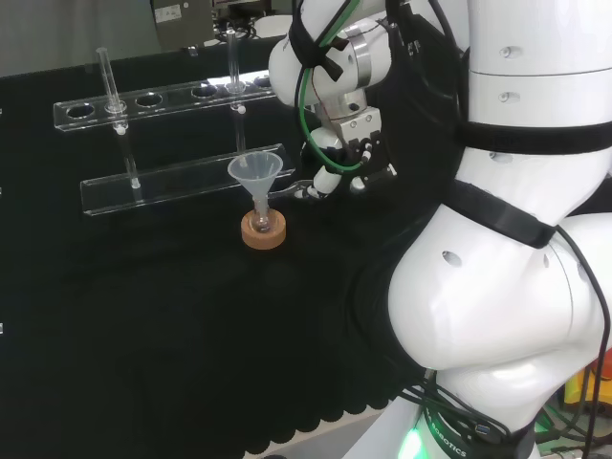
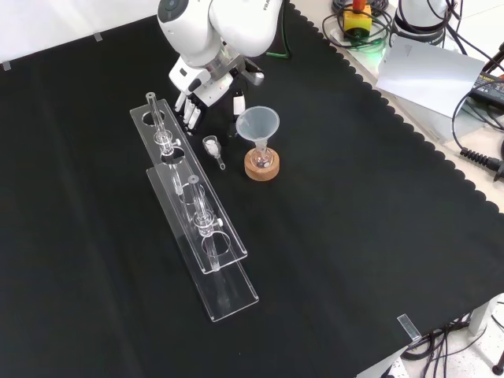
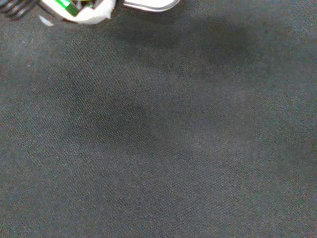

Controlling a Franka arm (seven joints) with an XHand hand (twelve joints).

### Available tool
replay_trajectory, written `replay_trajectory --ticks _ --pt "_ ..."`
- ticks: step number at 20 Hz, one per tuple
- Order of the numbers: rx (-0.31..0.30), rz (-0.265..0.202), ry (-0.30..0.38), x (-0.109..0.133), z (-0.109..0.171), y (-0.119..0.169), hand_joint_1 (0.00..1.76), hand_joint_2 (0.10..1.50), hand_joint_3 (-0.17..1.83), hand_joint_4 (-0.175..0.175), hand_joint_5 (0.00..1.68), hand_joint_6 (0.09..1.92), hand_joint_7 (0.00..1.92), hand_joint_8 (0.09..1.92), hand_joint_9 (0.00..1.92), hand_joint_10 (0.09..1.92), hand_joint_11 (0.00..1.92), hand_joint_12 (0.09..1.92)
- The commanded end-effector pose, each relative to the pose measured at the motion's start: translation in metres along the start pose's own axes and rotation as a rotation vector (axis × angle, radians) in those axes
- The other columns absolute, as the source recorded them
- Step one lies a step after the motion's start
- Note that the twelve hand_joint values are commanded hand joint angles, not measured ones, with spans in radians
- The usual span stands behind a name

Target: Pick up the weighing funnel.

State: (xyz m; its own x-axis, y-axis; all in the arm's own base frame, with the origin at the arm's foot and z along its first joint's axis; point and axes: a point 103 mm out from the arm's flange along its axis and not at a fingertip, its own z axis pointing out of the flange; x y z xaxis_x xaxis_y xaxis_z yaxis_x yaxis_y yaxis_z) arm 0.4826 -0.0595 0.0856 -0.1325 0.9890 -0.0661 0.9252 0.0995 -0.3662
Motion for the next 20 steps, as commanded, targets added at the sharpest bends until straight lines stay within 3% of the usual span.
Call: replay_trajectory --ticks 1,20 --pt "0.007 -0.007 0.001 0.0035 0.0069 0.0046 0.79 0.67 0.52 -0.057 0.57 0.14 0.6 0.76 0.85 0.57 0.49 1.29" --pt "0.014 -0.018 -0.012 0.0106 0.0154 0.0134 0.79 0.67 0.53 -0.058 0.58 0.18 0.61 0.76 0.86 0.56 0.5 1.29"
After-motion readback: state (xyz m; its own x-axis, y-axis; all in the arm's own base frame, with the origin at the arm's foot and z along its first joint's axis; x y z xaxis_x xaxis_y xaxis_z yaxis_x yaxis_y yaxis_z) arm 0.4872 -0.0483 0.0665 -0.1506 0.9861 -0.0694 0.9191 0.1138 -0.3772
